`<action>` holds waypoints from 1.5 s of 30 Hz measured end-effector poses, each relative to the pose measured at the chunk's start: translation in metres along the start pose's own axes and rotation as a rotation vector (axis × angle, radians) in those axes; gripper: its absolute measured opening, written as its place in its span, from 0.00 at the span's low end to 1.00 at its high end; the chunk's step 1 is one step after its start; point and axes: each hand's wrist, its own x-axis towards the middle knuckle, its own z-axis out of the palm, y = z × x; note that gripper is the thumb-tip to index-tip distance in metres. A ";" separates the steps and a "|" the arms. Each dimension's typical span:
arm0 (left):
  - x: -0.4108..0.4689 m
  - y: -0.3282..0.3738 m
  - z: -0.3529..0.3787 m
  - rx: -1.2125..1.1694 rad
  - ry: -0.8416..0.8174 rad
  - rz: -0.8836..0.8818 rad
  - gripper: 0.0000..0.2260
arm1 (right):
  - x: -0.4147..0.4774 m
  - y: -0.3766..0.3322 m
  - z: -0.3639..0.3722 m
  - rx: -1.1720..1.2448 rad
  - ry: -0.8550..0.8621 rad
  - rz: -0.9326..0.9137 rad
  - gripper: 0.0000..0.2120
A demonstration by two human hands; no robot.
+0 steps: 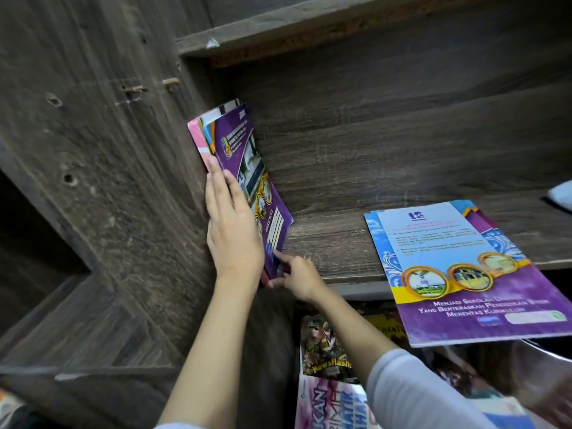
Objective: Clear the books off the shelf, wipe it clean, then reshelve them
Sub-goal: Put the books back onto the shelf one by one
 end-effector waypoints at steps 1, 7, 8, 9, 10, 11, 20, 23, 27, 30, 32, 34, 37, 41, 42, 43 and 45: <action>0.000 -0.001 0.001 0.008 0.006 -0.008 0.34 | 0.000 0.001 0.000 -0.011 -0.015 -0.007 0.37; 0.000 -0.002 0.008 0.042 0.025 0.012 0.29 | -0.002 0.002 0.004 -0.092 0.077 -0.005 0.27; 0.000 -0.002 0.008 0.055 0.024 0.018 0.29 | -0.002 0.001 0.006 -0.108 0.089 -0.004 0.26; 0.001 -0.002 0.008 0.061 0.023 0.020 0.29 | -0.004 0.000 0.007 -0.126 0.099 0.001 0.25; 0.001 -0.002 0.008 0.060 0.021 0.022 0.28 | -0.004 -0.001 0.007 -0.143 0.109 0.002 0.24; 0.001 -0.003 0.007 0.056 0.019 0.024 0.28 | -0.005 -0.002 0.008 -0.159 0.114 0.003 0.24; -0.002 -0.001 0.009 0.018 0.005 0.009 0.28 | -0.016 -0.002 0.007 -0.162 0.122 -0.047 0.23; -0.002 -0.002 0.009 0.013 0.006 0.013 0.29 | -0.018 -0.002 0.008 -0.190 0.133 -0.059 0.23; -0.003 -0.002 0.010 0.009 0.000 0.012 0.29 | -0.019 -0.004 0.008 -0.219 0.146 -0.085 0.22; -0.003 0.001 0.003 -0.053 -0.022 0.002 0.29 | -0.021 -0.006 0.008 -0.174 0.138 -0.069 0.22; -0.002 0.003 -0.004 -0.130 -0.015 -0.030 0.27 | -0.025 -0.008 0.003 -0.094 0.155 -0.059 0.21; -0.002 0.005 -0.010 -0.218 0.057 -0.052 0.23 | -0.033 -0.009 -0.009 -0.052 0.230 -0.079 0.18; -0.009 0.017 -0.012 -0.293 0.218 -0.069 0.20 | -0.051 -0.006 -0.042 -0.043 0.386 -0.101 0.13; -0.022 0.055 -0.015 -0.456 0.275 -0.168 0.16 | -0.079 0.002 -0.102 -0.031 0.581 -0.097 0.09; -0.026 0.068 -0.015 -0.526 0.248 -0.195 0.16 | -0.087 0.005 -0.121 -0.044 0.630 -0.083 0.09; -0.029 0.080 -0.014 -0.582 0.200 -0.220 0.14 | -0.095 0.008 -0.137 -0.053 0.668 -0.068 0.09; -0.039 0.106 -0.011 -0.651 0.001 -0.291 0.12 | -0.114 0.014 -0.169 -0.095 0.750 -0.034 0.09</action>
